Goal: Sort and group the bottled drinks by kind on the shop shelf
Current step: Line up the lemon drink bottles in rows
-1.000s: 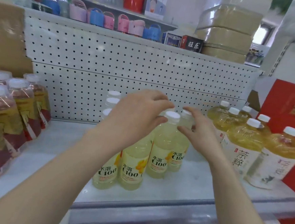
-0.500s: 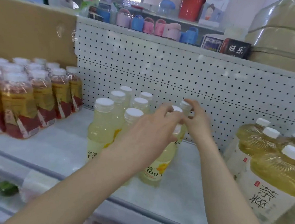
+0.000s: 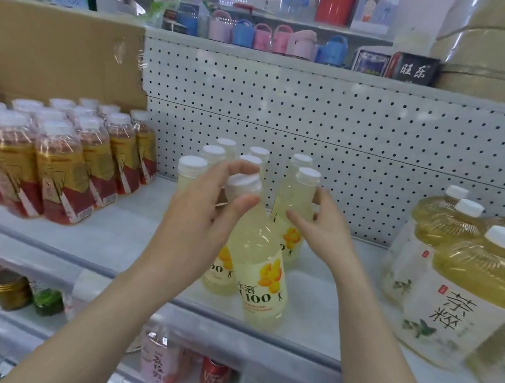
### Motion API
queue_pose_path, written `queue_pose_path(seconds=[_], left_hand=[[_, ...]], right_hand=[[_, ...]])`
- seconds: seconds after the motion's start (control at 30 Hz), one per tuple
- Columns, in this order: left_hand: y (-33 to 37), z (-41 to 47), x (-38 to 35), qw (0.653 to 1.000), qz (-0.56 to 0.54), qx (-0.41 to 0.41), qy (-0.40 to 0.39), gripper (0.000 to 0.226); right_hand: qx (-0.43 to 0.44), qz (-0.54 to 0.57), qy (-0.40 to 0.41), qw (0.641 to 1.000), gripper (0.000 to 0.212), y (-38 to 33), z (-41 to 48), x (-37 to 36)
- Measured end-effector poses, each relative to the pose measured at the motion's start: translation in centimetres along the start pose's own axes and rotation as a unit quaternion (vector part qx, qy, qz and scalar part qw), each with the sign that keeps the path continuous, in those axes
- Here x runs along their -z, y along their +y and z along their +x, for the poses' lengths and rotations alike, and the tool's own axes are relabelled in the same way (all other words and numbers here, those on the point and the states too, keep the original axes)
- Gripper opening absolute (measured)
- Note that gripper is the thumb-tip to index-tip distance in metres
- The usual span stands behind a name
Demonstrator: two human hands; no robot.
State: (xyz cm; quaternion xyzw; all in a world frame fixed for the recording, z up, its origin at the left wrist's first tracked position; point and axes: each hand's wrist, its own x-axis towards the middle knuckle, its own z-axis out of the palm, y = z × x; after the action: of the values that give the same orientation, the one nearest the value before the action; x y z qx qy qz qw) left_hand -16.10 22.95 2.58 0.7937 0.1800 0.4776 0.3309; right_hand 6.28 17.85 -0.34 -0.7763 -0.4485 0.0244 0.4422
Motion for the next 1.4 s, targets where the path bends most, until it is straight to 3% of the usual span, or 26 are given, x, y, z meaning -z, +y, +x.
queue_pose_path(seconds=[0.4, 0.47, 0.53, 0.6, 0.67, 0.77, 0.9, 1.0, 1.13, 1.4], left_hand=[[-1.5, -1.0, 4.0, 1.0, 0.015, -0.003, -0.004, 0.025], [-1.6, -0.8, 3.8, 1.0, -0.004, 0.0, -0.018, 0.024], [-1.4, -0.3, 3.3, 0.999, -0.025, -0.001, -0.031, 0.024], [-0.9, 0.6, 2.5, 0.998, -0.041, -0.011, -0.045, 0.025], [-0.5, 1.5, 1.4, 0.997, -0.045, -0.024, -0.06, 0.027], [0.0, 2.7, 0.0, 0.993, -0.016, -0.063, -0.098, 0.029], [-1.1, 3.7, 1.6, 0.986, 0.077, -0.132, -0.071, 0.041], [-4.1, 3.6, 3.6, 0.977, 0.152, -0.146, -0.025, 0.044], [-7.0, 3.2, 3.4, 0.955, 0.235, -0.17, -0.063, 0.055], [-8.1, 2.9, 2.7, 0.956, 0.238, -0.169, -0.04, 0.067]], right_hand=[[-0.021, -0.003, -0.023, 0.999, 0.061, -1.6, 1.2, -1.6], [-0.015, -0.021, 0.031, 0.999, 0.064, -2.2, -0.2, -1.2], [0.017, 0.033, 0.061, 0.997, 0.048, -3.4, -2.9, -0.4], [0.045, 0.134, -0.04, 0.989, 0.039, -5.1, -6.4, 0.2], [0.05, 0.151, -0.128, 0.979, 0.057, -6.0, -9.0, -0.1], [0.056, 0.073, -0.044, 0.995, 0.072, -5.5, -10.1, -1.3], [-0.01, 0.117, 0.056, 0.992, 0.054, -3.9, -10.2, -1.3], [-0.032, 0.102, 0.063, 0.992, 0.05, -2.8, -10.0, -2.0], [-0.013, 0.043, 0.075, 0.996, 0.049, -2.6, -8.7, -3.7], [0.008, 0.008, 0.046, 0.999, 0.042, -2.9, -7.7, -4.8]])
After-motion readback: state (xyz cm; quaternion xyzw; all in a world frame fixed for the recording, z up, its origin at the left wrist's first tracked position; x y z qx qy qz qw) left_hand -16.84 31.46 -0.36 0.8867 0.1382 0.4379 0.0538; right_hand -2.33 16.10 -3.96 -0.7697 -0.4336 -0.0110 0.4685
